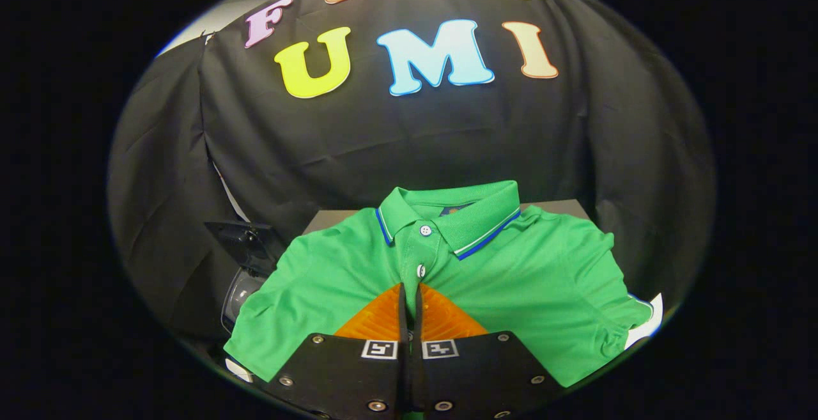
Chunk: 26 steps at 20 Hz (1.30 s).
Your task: Put the clothes into the washing machine and then close the washing machine lid.
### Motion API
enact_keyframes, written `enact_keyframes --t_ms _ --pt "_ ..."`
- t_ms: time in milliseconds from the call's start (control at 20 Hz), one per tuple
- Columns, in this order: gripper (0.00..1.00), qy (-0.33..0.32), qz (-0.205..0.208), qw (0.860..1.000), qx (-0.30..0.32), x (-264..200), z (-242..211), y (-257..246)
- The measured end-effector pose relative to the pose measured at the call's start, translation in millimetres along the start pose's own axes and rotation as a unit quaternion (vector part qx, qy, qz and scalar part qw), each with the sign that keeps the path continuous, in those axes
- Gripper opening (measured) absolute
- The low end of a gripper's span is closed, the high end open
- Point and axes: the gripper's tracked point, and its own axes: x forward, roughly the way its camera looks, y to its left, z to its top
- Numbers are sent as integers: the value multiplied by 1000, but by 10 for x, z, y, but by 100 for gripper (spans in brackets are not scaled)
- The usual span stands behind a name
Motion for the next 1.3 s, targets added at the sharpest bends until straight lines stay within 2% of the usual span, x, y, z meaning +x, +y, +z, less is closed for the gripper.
enact_keyframes --t_ms 550,950,1300 --pt "0 -117 21 993 20 -550 485 565" --pt "0 -174 43 983 41 -773 706 1201" --pt "0 -199 63 977 43 -857 847 1762"
